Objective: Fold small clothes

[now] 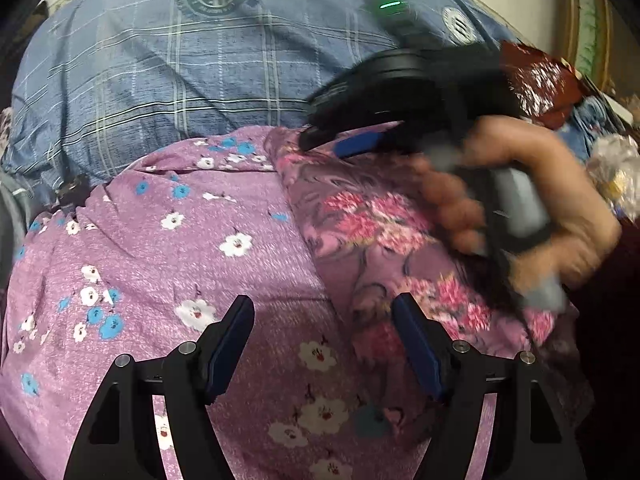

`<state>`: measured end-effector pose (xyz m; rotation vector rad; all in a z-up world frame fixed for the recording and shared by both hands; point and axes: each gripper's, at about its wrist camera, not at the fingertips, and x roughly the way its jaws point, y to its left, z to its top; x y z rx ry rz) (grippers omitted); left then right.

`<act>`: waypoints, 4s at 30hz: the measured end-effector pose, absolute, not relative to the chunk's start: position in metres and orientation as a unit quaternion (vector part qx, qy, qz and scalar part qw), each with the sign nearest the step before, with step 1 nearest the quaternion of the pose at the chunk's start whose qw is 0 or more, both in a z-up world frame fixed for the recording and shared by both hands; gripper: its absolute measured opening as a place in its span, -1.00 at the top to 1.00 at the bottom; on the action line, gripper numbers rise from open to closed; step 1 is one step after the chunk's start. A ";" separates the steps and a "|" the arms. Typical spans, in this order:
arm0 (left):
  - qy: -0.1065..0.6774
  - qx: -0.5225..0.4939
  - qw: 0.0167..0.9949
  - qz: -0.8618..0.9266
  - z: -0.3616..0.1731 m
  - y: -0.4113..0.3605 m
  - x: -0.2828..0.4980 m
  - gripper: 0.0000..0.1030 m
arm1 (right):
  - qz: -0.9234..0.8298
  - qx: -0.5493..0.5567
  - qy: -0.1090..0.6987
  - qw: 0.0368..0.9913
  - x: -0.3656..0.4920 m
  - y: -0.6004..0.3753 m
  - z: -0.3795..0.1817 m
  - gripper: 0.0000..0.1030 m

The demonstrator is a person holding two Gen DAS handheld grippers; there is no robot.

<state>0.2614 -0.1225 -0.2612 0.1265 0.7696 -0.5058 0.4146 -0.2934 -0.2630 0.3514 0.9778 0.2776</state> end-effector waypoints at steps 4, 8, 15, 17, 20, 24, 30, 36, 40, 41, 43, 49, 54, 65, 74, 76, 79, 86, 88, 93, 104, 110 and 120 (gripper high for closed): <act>0.370 0.072 0.891 -0.252 -0.262 -0.123 0.261 -0.41 | 0.127 0.180 0.479 0.850 0.429 -0.295 -0.274 0.16; 0.369 0.070 0.893 -0.248 -0.256 -0.125 0.265 -0.43 | 0.108 0.142 0.449 0.876 0.410 -0.298 -0.248 0.16; 0.341 0.044 0.911 -0.228 -0.243 -0.121 0.261 -0.40 | 0.062 0.128 0.412 0.900 0.348 -0.331 -0.217 0.08; 0.334 0.049 0.916 -0.216 -0.241 -0.121 0.259 -0.40 | 0.048 0.123 0.409 0.903 0.330 -0.341 -0.215 0.05; 0.331 0.049 0.921 -0.201 -0.241 -0.121 0.259 -0.40 | 0.028 0.126 0.406 0.905 0.300 -0.352 -0.215 -0.16; 0.333 0.041 0.924 -0.186 -0.241 -0.122 0.263 -0.40 | 0.002 0.127 0.404 0.906 0.268 -0.363 -0.219 -0.22; 0.330 0.044 0.927 -0.172 -0.243 -0.126 0.268 -0.40 | -0.012 0.130 0.411 0.903 0.258 -0.366 -0.228 -0.23; 0.335 0.044 0.926 -0.167 -0.245 -0.130 0.276 -0.40 | -0.015 0.089 0.419 0.904 0.267 -0.348 -0.237 -0.23; 0.341 0.036 0.924 -0.168 -0.247 -0.132 0.281 -0.40 | -0.022 0.038 0.414 0.909 0.268 -0.330 -0.236 -0.23; 0.343 0.032 0.924 -0.168 -0.247 -0.132 0.283 -0.40 | -0.022 0.032 0.412 0.910 0.267 -0.327 -0.236 -0.23; 0.347 0.028 0.922 -0.167 -0.249 -0.132 0.286 -0.40 | -0.023 0.012 0.409 0.912 0.267 -0.322 -0.234 -0.23; 0.351 0.031 0.922 -0.157 -0.254 -0.135 0.293 -0.41 | -0.024 -0.011 0.402 0.915 0.264 -0.318 -0.230 -0.22; 0.348 0.037 0.924 -0.152 -0.258 -0.139 0.294 -0.41 | -0.031 -0.014 0.396 0.918 0.262 -0.324 -0.228 -0.22; 0.345 0.039 0.926 -0.149 -0.259 -0.142 0.294 -0.43 | -0.040 -0.016 0.396 0.917 0.260 -0.335 -0.228 -0.22; 0.346 0.010 0.927 -0.145 -0.245 -0.134 0.302 -0.43 | -0.032 0.015 0.391 0.920 0.265 -0.355 -0.228 -0.22; 0.343 -0.021 0.926 -0.155 -0.238 -0.131 0.308 -0.43 | -0.008 0.064 0.393 0.917 0.268 -0.372 -0.230 -0.22; 0.358 -0.033 0.917 -0.174 -0.235 -0.135 0.324 -0.48 | 0.030 0.190 0.390 0.900 0.270 -0.415 -0.236 -0.23; 0.430 -0.106 0.866 -0.232 -0.265 -0.128 0.357 -0.47 | 0.063 0.341 0.402 0.848 0.276 -0.479 -0.265 -0.27; 0.441 -0.117 0.853 -0.252 -0.268 -0.126 0.364 -0.47 | 0.072 0.359 0.416 0.832 0.280 -0.482 -0.273 -0.26; 0.441 -0.124 0.844 -0.278 -0.267 -0.124 0.372 -0.46 | 0.077 0.373 0.437 0.815 0.284 -0.483 -0.285 -0.29; 0.466 -0.151 0.822 -0.292 -0.279 -0.121 0.381 -0.45 | 0.102 0.388 0.457 0.794 0.290 -0.479 -0.302 -0.34; 0.472 -0.186 0.804 -0.310 -0.287 -0.119 0.393 -0.44 | 0.135 0.414 0.449 0.780 0.298 -0.474 -0.308 -0.38; 0.473 -0.187 0.800 -0.318 -0.293 -0.132 0.398 -0.21 | 0.168 0.381 0.457 0.786 0.307 -0.445 -0.304 -0.30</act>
